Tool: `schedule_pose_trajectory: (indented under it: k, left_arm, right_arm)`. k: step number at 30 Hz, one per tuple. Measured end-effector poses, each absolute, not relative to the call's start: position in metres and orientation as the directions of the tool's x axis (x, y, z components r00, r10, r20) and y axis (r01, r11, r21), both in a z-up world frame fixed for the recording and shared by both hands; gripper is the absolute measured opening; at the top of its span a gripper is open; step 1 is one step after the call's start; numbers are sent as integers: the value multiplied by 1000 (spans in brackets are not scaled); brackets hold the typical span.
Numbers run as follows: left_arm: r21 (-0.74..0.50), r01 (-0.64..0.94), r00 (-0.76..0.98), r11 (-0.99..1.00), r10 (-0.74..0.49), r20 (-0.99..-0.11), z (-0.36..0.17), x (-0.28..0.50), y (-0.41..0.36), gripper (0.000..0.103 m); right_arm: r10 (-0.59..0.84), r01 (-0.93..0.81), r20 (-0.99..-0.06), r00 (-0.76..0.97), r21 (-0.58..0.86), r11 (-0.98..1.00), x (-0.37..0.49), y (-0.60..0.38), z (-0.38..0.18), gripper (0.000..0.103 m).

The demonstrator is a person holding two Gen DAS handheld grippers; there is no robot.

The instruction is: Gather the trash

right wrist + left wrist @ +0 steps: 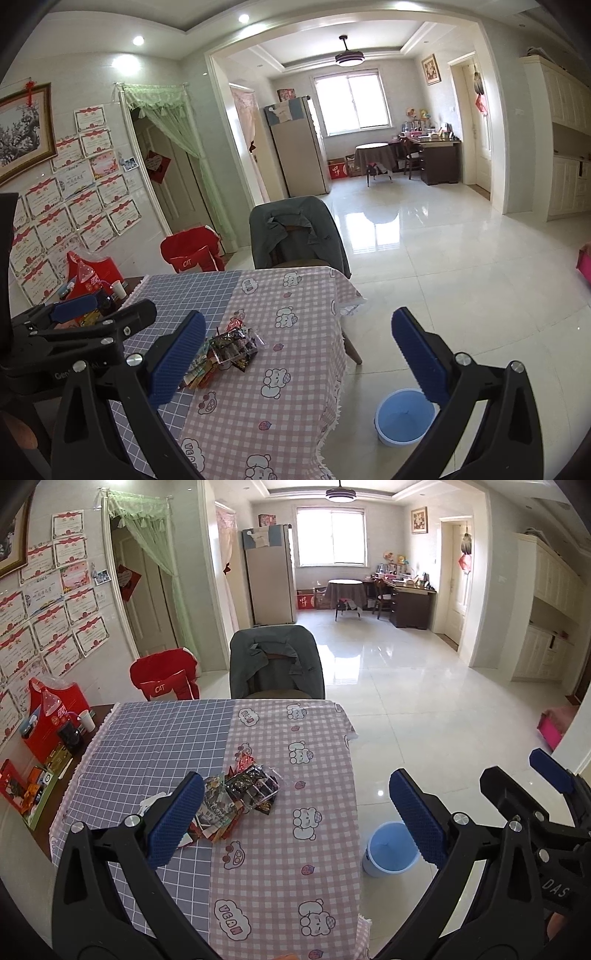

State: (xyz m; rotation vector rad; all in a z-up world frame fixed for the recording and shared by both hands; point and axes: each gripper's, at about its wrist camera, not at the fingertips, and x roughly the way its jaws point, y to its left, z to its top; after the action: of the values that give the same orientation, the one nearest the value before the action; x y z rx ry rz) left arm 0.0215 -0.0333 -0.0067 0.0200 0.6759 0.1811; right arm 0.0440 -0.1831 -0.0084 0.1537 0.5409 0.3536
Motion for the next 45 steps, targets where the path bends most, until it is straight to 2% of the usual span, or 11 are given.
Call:
schedule_pose_trajectory:
  k: [8, 23, 45]
  left_arm:
    - [94, -130, 758, 987, 160, -632, -7, 31, -18, 98]
    - [60, -31, 750, 998, 63, -658, -12, 54, -1, 98]
    - [50, -11, 711, 999, 43, -702, -25, 67, 6, 98]
  right_arm:
    - [342, -241, -489, 802, 259, 935, 52, -174, -13, 99]
    - [245, -135, -513, 823, 243, 961, 49, -161, -19, 99]
    - [242, -108, -562, 791, 260, 960, 66, -154, -30, 99]
